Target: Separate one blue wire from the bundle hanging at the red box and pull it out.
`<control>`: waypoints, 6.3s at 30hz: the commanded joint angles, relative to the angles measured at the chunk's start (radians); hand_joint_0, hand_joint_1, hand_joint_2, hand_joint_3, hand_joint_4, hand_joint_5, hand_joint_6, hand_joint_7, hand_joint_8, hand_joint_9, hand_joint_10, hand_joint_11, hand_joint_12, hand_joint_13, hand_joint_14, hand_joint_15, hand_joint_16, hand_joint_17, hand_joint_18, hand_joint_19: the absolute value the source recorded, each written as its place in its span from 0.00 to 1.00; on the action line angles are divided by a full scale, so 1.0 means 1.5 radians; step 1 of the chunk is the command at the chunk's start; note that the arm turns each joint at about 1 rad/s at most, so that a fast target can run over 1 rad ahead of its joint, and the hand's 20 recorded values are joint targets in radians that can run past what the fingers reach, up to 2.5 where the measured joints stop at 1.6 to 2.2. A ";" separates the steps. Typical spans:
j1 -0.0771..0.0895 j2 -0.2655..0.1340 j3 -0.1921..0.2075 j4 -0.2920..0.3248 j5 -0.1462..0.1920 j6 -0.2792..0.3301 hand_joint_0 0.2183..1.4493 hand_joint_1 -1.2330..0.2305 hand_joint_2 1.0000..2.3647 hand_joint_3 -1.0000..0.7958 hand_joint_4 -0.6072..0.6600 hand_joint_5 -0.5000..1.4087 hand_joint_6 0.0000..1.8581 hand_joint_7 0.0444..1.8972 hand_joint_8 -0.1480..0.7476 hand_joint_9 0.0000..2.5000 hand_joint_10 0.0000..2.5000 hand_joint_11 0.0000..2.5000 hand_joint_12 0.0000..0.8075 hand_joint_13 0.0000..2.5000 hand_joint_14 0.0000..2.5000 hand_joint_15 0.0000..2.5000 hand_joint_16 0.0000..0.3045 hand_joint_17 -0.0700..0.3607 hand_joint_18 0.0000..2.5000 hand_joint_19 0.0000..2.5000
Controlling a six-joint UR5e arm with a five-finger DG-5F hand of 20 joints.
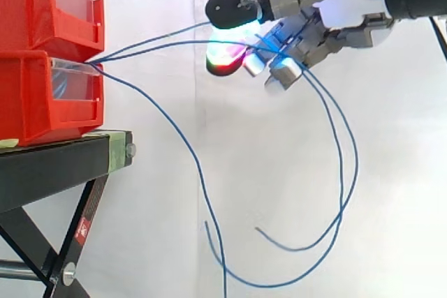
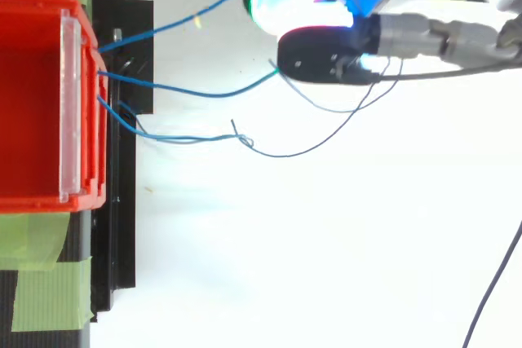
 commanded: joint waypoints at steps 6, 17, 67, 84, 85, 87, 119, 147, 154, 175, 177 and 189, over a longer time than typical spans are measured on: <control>0.005 0.022 0.000 0.012 0.011 -0.084 0.35 0.37 0.01 0.40 0.65 0.15 0.47 0.45 0.59 0.39 0.01 0.46 0.51 0.56 0.01 0.49 0.19 0.46 0.33 0.23; 0.007 0.024 0.000 0.051 0.101 -0.224 0.35 0.37 0.01 0.40 0.65 0.15 0.47 0.45 0.58 0.39 0.01 0.46 0.50 0.56 0.01 0.49 0.19 0.46 0.33 0.23; 0.019 0.024 0.000 0.002 0.098 -0.108 0.29 0.39 0.00 0.32 0.67 0.15 0.46 0.46 0.58 0.37 0.01 0.45 0.52 0.54 0.01 0.48 0.19 0.47 0.31 0.23; 0.019 0.024 -0.001 0.000 0.101 -0.118 0.32 0.40 0.01 0.36 0.66 0.15 0.46 0.46 0.59 0.38 0.01 0.45 0.51 0.54 0.01 0.48 0.19 0.46 0.31 0.23; 0.020 0.023 0.000 0.001 0.101 -0.116 0.33 0.40 0.01 0.37 0.66 0.15 0.46 0.47 0.58 0.38 0.01 0.46 0.51 0.54 0.01 0.48 0.19 0.46 0.31 0.23; 0.019 0.023 0.000 0.000 0.101 -0.105 0.33 0.39 0.01 0.39 0.66 0.15 0.46 0.47 0.59 0.38 0.01 0.46 0.51 0.54 0.01 0.48 0.19 0.46 0.31 0.23; 0.051 0.023 0.000 -0.081 0.087 0.116 0.32 0.33 0.01 0.55 0.54 0.17 0.47 0.52 0.62 0.48 0.01 0.49 0.57 0.57 0.01 0.47 0.20 0.48 0.35 0.21; 0.096 0.002 -0.001 -0.217 0.009 0.412 0.31 0.34 0.00 0.58 0.55 0.18 0.48 0.54 0.67 0.53 0.01 0.49 0.62 0.60 0.01 0.46 0.22 0.52 0.39 0.21; 0.100 0.002 -0.001 -0.216 0.006 0.442 0.31 0.34 0.00 0.58 0.54 0.18 0.48 0.54 0.67 0.53 0.01 0.49 0.61 0.59 0.01 0.46 0.22 0.52 0.38 0.21; 0.100 -0.026 -0.001 -0.218 -0.011 0.516 0.26 0.41 0.01 0.43 0.64 0.17 0.46 0.52 0.62 0.48 0.01 0.49 0.57 0.55 0.01 0.47 0.21 0.49 0.33 0.24; 0.100 -0.026 -0.001 -0.218 -0.011 0.516 0.26 0.42 0.01 0.41 0.63 0.16 0.46 0.54 0.60 0.47 0.01 0.49 0.53 0.54 0.01 0.47 0.19 0.47 0.31 0.25; 0.100 -0.026 -0.001 -0.219 -0.011 0.516 0.23 0.42 0.00 0.33 0.64 0.16 0.46 0.53 0.61 0.47 0.01 0.49 0.55 0.55 0.01 0.47 0.20 0.48 0.32 0.24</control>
